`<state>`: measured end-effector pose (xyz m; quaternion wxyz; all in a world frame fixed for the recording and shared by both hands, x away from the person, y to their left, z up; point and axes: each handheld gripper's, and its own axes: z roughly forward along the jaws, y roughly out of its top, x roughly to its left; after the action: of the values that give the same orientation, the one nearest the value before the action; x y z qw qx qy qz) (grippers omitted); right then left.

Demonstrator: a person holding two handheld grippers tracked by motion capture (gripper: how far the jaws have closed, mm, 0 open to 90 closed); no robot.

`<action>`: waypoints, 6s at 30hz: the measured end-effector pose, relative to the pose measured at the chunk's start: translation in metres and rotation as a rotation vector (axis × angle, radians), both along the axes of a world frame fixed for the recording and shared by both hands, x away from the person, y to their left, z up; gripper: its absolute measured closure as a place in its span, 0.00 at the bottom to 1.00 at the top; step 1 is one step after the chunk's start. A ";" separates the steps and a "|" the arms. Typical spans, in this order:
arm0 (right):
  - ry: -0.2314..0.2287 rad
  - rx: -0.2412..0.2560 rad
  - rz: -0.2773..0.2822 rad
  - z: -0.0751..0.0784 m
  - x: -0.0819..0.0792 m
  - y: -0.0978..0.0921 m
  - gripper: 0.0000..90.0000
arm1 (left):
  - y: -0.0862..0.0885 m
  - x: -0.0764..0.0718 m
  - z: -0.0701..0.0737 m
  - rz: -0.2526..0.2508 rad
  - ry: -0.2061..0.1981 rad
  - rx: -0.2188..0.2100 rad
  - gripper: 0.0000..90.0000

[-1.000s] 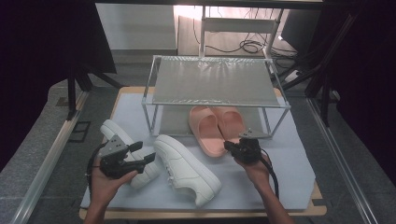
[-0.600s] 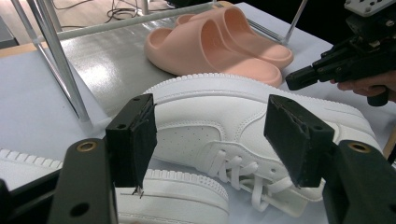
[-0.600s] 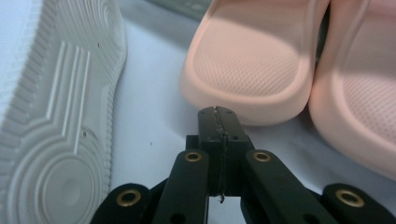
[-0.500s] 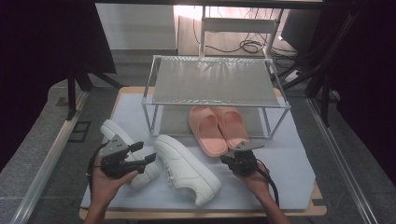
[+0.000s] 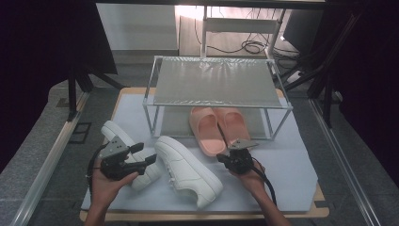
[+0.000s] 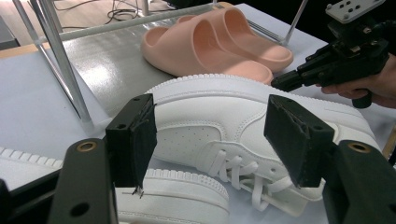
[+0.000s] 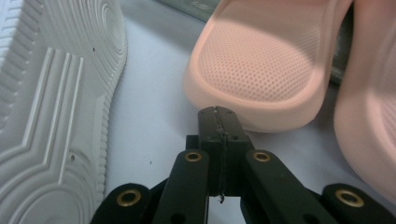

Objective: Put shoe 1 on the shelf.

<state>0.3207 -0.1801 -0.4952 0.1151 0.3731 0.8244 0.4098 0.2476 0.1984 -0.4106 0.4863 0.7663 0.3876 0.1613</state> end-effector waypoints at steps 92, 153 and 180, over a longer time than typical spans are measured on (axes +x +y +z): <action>-0.035 0.006 -0.108 0.003 0.024 -0.050 1.00 | 0.000 0.002 -0.002 0.001 0.009 0.005 0.39; -0.025 0.023 -0.147 -0.002 0.047 -0.024 1.00 | -0.001 0.001 -0.002 -0.007 0.007 0.005 0.39; 0.008 0.072 0.002 -0.009 0.059 0.047 1.00 | 0.000 0.001 -0.003 -0.003 0.007 0.004 0.39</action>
<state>0.3796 -0.1335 -0.5046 0.0978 0.3777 0.8099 0.4380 0.2490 0.1985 -0.4133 0.4836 0.7686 0.3877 0.1585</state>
